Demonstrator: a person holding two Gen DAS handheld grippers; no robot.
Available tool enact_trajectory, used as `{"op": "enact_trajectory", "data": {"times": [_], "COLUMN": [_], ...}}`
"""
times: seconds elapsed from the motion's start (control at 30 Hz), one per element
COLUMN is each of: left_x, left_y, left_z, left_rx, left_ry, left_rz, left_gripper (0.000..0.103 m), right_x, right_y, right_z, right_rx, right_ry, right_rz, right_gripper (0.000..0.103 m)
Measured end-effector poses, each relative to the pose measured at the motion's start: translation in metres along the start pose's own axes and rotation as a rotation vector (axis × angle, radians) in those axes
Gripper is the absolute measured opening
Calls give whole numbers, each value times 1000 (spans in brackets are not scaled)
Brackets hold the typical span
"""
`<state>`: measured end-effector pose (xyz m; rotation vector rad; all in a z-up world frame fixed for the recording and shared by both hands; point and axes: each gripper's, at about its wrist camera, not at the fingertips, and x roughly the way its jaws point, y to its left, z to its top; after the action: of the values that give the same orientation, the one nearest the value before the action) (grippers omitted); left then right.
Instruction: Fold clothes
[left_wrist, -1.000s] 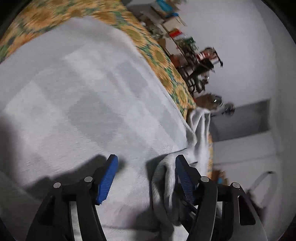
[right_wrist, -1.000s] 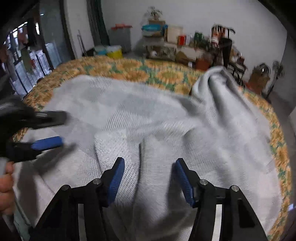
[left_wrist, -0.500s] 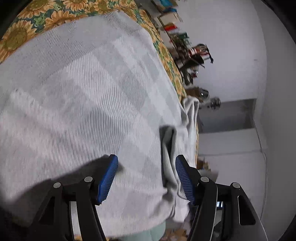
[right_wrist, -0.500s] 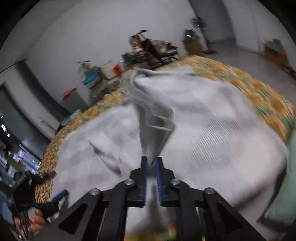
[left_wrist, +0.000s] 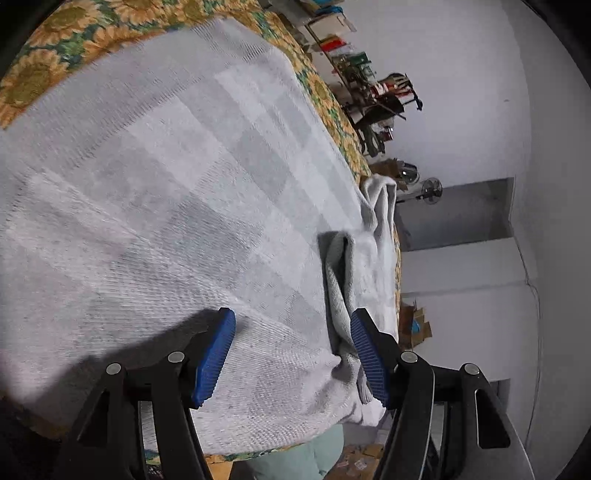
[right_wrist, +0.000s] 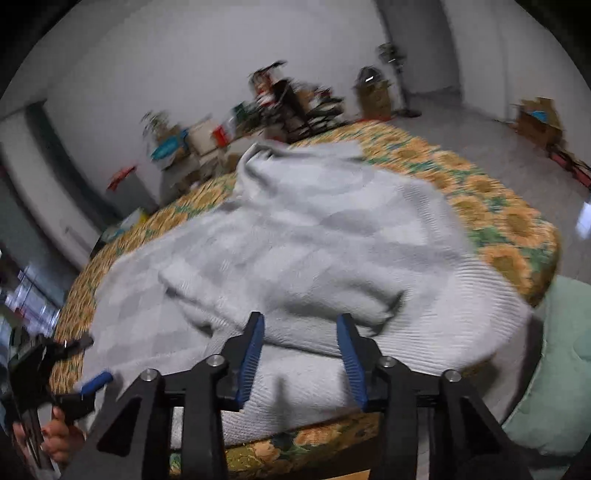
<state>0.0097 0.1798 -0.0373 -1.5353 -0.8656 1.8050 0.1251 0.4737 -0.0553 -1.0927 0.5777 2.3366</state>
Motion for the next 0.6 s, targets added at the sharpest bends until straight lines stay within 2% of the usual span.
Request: {"op": "enact_trajectory", "data": {"times": [0.17, 0.2, 0.27, 0.3, 0.4, 0.47, 0.53, 0.57, 0.6], "left_x": [20, 24, 32, 36, 47, 54, 62, 65, 69], "left_y": [-14, -16, -20, -22, -27, -30, -33, -35, -38], "left_z": [-3, -5, -10, -13, -22, -28, -33, -34, -35], "left_rx": [35, 40, 48, 52, 68, 77, 63, 55, 50], "left_ry": [30, 39, 56, 67, 92, 106, 127, 139, 156], "left_rz": [7, 8, 11, 17, 28, 15, -43, -64, -77], "left_gripper": [66, 66, 66, 66, 66, 66, 66, 66, 66], "right_x": [17, 20, 27, 28, 32, 35, 37, 38, 39], "right_y": [4, 5, 7, 8, 11, 12, 13, 12, 10], "right_z": [7, 8, 11, 10, 9, 8, 8, 9, 11], "right_rx": [-80, -96, -129, -146, -197, -232, -263, -273, -276], "right_ry": [12, 15, 18, 14, 2, -6, -6, -3, -3], "right_rz": [-12, -15, -22, -38, -83, -113, -128, -136, -146], "right_gripper": [45, 50, 53, 56, 55, 53, 47, 40, 23]}}
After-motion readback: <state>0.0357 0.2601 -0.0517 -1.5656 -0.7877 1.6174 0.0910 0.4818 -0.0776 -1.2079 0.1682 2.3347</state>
